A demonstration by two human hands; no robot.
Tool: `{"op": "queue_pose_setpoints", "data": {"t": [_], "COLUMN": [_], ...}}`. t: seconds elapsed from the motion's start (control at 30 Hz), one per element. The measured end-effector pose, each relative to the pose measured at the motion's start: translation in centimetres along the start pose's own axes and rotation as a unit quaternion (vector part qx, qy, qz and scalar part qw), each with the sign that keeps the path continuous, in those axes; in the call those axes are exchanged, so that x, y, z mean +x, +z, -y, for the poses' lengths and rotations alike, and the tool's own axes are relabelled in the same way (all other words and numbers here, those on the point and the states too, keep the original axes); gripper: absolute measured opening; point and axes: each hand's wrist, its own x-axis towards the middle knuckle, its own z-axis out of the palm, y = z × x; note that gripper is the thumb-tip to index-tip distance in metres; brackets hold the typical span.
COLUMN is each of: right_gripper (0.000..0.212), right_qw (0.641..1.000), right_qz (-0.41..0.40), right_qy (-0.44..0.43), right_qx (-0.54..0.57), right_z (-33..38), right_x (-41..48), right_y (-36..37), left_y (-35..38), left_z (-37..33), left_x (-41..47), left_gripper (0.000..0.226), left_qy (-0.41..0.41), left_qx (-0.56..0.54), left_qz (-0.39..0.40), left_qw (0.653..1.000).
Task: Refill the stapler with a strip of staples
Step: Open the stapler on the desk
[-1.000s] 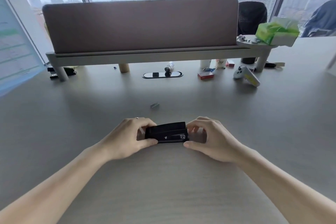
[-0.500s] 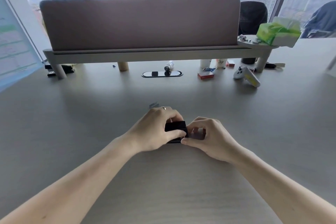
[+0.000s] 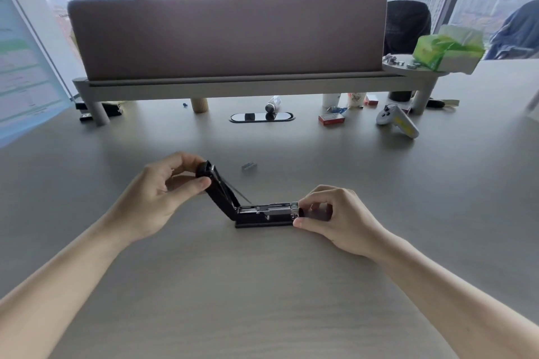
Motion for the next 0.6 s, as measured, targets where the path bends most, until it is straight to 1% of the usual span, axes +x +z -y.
{"op": "queue_pose_setpoints", "data": {"t": [0.03, 0.1, 0.13, 0.2, 0.23, 0.3, 0.33, 0.4, 0.5, 0.53, 0.6], "right_gripper": [0.017, 0.018, 0.019, 0.018, 0.017, 0.014, 0.014, 0.014, 0.013, 0.013, 0.013], "right_qw": [1.000, 1.000, 1.000, 1.000, 1.000, 1.000, 1.000, 1.000, 1.000, 1.000, 1.000], "right_qz": [0.000, 0.001, 0.001, 0.001, 0.003, 0.006, 0.006, 0.006, 0.005, 0.004, 0.004], "right_qy": [0.000, -0.002, -0.002, -0.002, 0.000, 0.003, 0.003, 0.002, -0.001, 0.000, -0.002], "right_qx": [-0.003, -0.008, -0.008, -0.005, -0.003, 0.001, 0.001, -0.002, -0.006, -0.003, 0.003], "right_z": [0.0, 0.0, -0.1, -0.1, -0.1, -0.1, -0.1, -0.1, -0.1, 0.0, 0.0], "right_x": [0.0, 0.1, 0.0, 0.0, 0.0, 0.0, 0.0, 0.1, 0.1, 0.0, 0.0], "right_y": [0.0, 0.0, 0.0, 0.0, 0.0, 0.0, 0.1, 0.1, 0.1, 0.0, 0.0], "left_y": [-0.6, -1.6, -1.9, -2.7, -3.0, -3.6, -3.9, -3.8, -1.7, -0.9, 0.2], "left_z": [0.7, 1.9, 2.4, 2.9, 3.0, 2.6, 2.3, 1.1, -0.8, -1.1, -0.6], "left_x": [-0.4, -1.3, -1.7, -2.3, -2.5, -2.5, -2.4, -1.7, -0.3, 0.0, 0.4], "left_gripper": [0.050, 0.030, 0.030, 0.056, 0.066, 0.075, 0.074, 0.064, 0.048, 0.042, 0.029], "left_qy": [-0.009, -0.032, -0.044, -0.060, -0.071, -0.088, -0.085, -0.068, -0.024, -0.011, -0.018], "left_qx": [-0.009, -0.027, -0.032, 0.000, 0.034, 0.126, 0.185, 0.281, 0.325, 0.344, 0.368], "left_qz": [-0.004, 0.008, 0.013, 0.022, 0.031, 0.069, 0.083, 0.084, 0.082, 0.096, 0.129], "left_qw": [1.000, 0.999, 0.998, 0.998, 0.996, 0.986, 0.975, 0.954, 0.942, 0.934, 0.921]}}
